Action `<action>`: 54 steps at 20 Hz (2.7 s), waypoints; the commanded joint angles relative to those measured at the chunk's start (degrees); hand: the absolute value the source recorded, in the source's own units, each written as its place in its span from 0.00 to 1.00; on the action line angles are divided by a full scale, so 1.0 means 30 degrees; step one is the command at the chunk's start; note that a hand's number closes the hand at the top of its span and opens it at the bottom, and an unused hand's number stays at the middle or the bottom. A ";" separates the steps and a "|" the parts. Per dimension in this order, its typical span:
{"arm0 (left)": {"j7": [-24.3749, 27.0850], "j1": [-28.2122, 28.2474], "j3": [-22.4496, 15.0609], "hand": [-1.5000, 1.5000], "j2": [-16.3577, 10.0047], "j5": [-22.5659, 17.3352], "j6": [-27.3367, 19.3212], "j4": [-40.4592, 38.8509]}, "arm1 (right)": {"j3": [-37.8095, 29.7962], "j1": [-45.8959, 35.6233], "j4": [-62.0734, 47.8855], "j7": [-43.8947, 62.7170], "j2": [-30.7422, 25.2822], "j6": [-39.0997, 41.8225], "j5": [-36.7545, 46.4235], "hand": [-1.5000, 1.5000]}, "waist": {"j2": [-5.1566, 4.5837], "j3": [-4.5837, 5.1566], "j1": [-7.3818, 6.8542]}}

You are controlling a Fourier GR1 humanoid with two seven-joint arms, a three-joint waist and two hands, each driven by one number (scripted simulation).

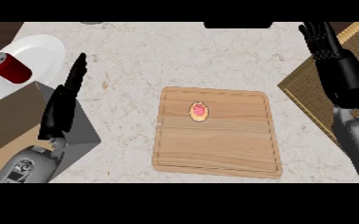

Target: Pick the cupcake from the cutting board and place it in the basket

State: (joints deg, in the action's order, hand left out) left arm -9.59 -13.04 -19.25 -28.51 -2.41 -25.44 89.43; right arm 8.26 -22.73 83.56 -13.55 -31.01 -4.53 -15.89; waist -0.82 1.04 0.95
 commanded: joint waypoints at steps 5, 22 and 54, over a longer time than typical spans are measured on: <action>-0.1288 -0.0528 0.2204 0.50 -0.0166 -0.3367 0.2285 0.0079 | -0.0974 -0.3290 -0.3204 -0.1759 0.2960 0.3112 -0.3561 1.00 | -0.0224 -0.0399 -0.1726; -0.1365 0.0285 0.3411 0.50 0.0230 -0.5473 0.4318 -0.2306 | 0.8532 -0.7790 -0.1967 0.6945 0.7769 -0.0877 0.8395 0.00 | 0.0337 -0.0209 -0.0366; -0.0485 0.2078 0.4748 0.50 0.0122 -0.5489 0.5041 -0.1938 | 0.2835 -0.8245 0.4129 1.7681 0.0145 1.0615 0.3157 0.00 | 0.0285 -0.0360 0.0382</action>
State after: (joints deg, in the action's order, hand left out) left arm -13.13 -13.02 -5.96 -28.31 -19.36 -10.95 91.35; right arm 18.06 -53.56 90.89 42.06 -29.72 28.99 -6.54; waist 1.06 -1.81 2.01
